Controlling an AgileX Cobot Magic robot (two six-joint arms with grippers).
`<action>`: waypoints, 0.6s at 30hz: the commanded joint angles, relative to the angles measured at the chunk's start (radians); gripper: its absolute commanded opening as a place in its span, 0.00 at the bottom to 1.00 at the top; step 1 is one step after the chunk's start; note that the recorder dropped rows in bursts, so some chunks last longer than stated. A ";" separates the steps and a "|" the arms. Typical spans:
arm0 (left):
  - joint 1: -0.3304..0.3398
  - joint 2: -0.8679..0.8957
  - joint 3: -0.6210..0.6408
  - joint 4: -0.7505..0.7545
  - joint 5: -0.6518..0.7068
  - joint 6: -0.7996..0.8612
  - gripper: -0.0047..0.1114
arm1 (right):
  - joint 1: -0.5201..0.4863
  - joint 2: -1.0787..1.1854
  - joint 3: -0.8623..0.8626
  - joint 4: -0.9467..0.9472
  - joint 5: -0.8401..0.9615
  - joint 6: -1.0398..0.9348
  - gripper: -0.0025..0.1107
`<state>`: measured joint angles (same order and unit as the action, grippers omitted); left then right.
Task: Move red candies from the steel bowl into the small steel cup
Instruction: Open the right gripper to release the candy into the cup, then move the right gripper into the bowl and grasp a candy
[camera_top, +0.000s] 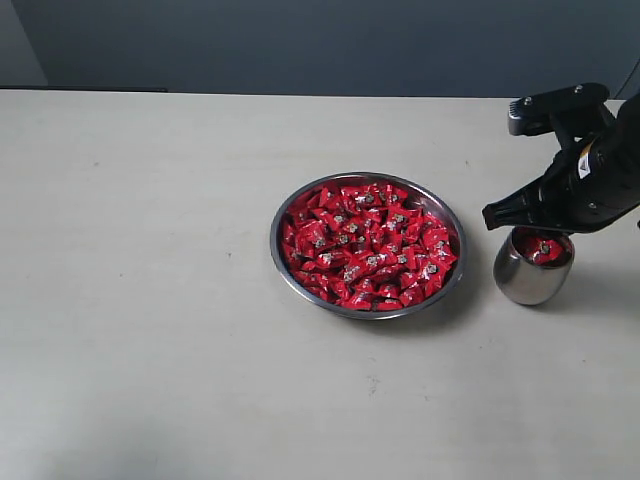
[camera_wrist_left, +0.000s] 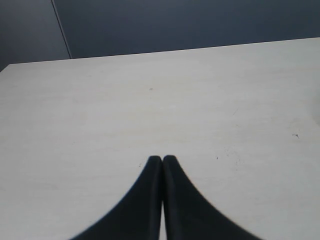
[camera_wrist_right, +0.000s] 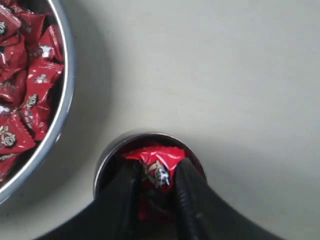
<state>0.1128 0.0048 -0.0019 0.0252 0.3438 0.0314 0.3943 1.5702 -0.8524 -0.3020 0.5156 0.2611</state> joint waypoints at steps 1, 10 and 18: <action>-0.005 -0.005 0.002 0.002 -0.010 -0.002 0.04 | -0.005 -0.001 -0.002 -0.003 0.009 -0.001 0.02; -0.005 -0.005 0.002 0.002 -0.010 -0.002 0.04 | -0.005 -0.001 -0.002 0.004 0.009 -0.001 0.31; -0.005 -0.005 0.002 0.002 -0.010 -0.002 0.04 | -0.005 -0.024 -0.027 0.066 0.001 -0.001 0.31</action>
<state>0.1128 0.0048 -0.0019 0.0252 0.3438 0.0314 0.3943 1.5683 -0.8574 -0.2697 0.5248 0.2629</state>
